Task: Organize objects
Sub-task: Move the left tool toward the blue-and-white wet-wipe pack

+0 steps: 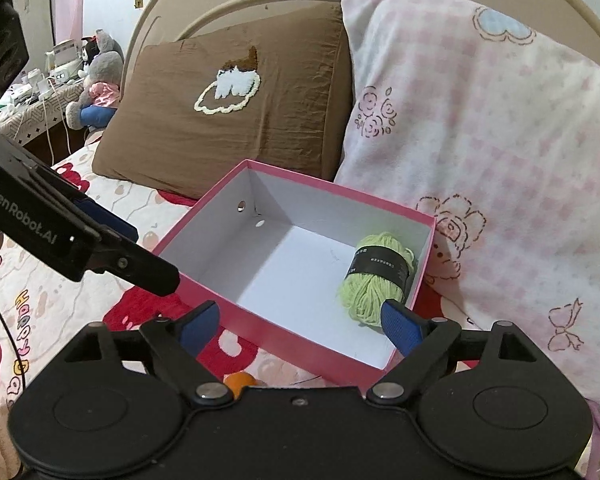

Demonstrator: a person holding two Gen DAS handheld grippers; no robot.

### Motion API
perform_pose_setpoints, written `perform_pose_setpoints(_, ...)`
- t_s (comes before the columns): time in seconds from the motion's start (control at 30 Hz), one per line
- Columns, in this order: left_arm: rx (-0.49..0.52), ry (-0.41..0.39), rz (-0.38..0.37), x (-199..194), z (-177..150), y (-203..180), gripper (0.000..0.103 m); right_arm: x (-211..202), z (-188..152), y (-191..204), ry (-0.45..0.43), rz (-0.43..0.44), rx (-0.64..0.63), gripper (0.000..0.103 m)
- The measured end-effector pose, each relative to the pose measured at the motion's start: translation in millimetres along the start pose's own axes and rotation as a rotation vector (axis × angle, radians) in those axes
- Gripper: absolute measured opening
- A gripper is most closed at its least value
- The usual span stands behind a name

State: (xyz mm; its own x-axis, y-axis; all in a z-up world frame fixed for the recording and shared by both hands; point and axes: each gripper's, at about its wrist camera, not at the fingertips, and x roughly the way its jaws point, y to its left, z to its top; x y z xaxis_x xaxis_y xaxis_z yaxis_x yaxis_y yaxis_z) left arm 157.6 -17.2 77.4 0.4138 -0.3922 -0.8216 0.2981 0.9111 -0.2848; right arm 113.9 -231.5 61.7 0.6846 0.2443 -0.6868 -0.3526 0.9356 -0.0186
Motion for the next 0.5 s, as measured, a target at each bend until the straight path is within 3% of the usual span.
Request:
perform_pose_setpoints(0.23, 0.018, -0.025, 0.005, -21, -15, 4, 0.091, -15, 1, 7, 0.007, 0.032, 0.007, 0.092)
perform_pose_setpoints(0.5, 0.058, -0.031, 0.03, -33, -37, 9, 0.094, -25, -6, 15, 0.03, 0.081, 0.004, 0.093)
